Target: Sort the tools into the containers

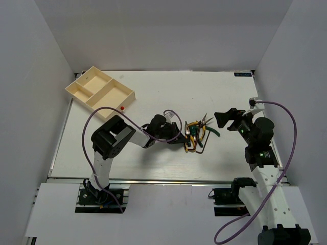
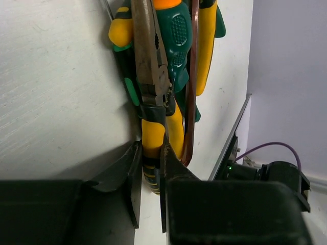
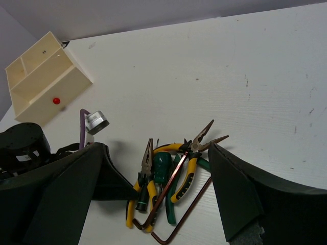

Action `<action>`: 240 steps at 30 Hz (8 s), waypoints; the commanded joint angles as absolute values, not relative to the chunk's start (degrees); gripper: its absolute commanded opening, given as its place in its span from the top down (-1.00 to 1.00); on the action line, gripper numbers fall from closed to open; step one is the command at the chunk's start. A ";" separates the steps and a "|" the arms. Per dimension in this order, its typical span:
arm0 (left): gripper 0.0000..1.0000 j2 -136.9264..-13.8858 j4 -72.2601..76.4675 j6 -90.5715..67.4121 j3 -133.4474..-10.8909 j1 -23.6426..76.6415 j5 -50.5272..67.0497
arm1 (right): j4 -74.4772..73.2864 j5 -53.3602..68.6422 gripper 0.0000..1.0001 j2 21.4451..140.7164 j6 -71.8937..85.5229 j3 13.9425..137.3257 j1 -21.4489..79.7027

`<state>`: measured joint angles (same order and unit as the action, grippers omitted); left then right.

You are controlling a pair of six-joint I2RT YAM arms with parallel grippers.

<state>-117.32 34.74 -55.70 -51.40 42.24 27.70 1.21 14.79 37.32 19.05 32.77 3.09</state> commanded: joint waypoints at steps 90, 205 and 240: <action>-0.75 -89.83 -21.91 -18.71 -77.18 19.06 16.59 | -3.07 9.06 -0.78 37.79 20.57 33.92 7.47; 1.00 -96.94 6.42 -4.66 -76.38 15.93 -27.25 | -5.10 4.83 -0.78 32.61 22.06 30.24 7.47; -0.07 -108.29 10.63 5.54 -73.39 2.20 -10.99 | -3.96 6.33 -0.78 35.16 21.88 28.92 8.61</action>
